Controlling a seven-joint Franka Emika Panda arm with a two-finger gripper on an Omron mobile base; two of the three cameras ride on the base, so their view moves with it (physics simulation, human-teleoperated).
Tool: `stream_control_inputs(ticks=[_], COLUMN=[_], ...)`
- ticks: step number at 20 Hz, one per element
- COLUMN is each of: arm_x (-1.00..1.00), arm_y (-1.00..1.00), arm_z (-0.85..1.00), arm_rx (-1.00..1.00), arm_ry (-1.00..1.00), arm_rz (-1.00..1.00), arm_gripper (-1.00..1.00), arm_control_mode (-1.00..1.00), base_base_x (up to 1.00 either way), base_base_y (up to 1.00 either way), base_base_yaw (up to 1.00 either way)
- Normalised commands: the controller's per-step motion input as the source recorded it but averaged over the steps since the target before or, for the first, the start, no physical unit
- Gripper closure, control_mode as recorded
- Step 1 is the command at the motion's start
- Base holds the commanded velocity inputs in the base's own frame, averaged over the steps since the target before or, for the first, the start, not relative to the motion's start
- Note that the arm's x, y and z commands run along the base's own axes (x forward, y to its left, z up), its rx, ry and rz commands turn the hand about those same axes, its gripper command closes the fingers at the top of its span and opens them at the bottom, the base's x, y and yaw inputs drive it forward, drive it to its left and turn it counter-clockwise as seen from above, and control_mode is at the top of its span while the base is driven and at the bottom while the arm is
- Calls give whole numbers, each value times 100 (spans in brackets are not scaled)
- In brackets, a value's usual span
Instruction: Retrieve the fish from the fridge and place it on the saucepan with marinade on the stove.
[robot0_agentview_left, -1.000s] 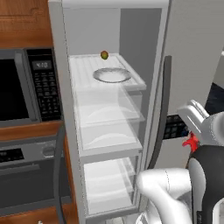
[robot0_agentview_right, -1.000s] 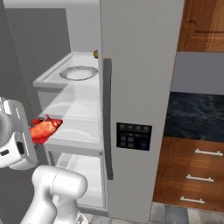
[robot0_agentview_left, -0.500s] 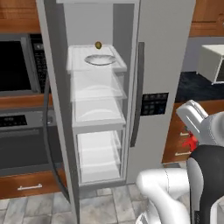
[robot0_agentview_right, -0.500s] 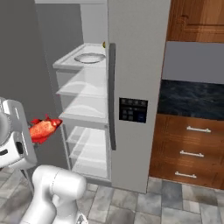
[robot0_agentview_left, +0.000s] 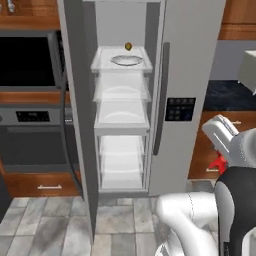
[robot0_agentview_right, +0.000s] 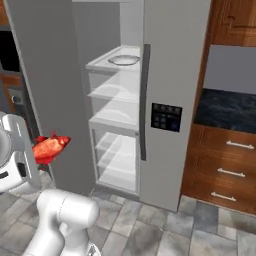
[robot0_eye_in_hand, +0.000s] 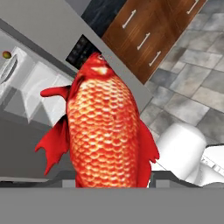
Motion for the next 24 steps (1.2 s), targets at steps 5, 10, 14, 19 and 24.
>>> stream_control_inputs(ticks=[5,10,14,19,24], arm_x=[0,0,0,0,0], arm_y=[0,0,0,0,0], arm_z=[0,0,0,0,0], arm_rx=[0,0,0,0,0], arm_ry=[0,0,0,0,0], arm_rz=[0,0,0,0,0], arm_gripper=[100,100,100,100,100], arm_control_mode=[100,100,100,100,100], base_base_x=[-37,-47,-47,-54,-73], base_base_y=[0,0,0,0,0], base_base_yaw=[38,39,38,37,38])
